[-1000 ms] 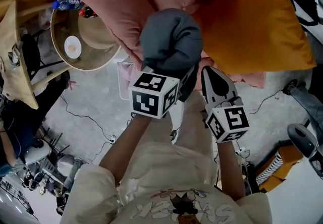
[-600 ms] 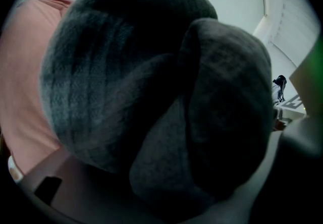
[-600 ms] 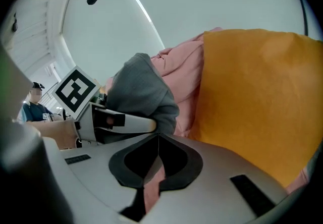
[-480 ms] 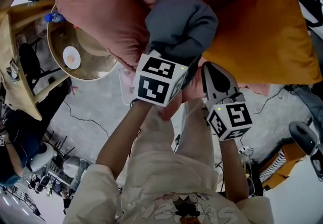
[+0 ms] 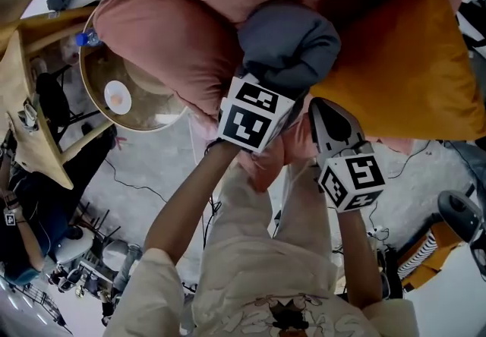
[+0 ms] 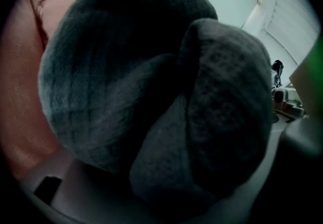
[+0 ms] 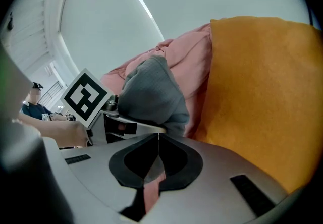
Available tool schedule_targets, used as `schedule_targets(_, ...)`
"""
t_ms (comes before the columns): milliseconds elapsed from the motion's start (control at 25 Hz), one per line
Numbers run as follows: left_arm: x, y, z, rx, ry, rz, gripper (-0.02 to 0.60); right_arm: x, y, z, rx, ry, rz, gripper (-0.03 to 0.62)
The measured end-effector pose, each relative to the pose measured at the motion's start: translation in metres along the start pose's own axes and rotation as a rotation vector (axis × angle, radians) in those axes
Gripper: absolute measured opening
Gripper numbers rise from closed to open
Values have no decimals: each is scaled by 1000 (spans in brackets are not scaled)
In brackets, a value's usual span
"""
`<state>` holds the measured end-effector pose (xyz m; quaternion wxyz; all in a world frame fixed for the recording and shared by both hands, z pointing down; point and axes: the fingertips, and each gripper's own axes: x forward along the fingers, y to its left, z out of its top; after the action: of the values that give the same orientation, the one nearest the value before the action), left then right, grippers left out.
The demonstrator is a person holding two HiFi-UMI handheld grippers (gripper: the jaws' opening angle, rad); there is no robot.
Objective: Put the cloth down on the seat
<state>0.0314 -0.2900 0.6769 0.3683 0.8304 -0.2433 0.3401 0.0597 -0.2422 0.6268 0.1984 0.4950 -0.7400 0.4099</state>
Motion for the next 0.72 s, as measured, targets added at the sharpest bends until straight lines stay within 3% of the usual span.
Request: schedule_targets(720, 40, 23, -10, 165, 68, -39, 356, 20, -25, -4, 91, 7, -16, 20)
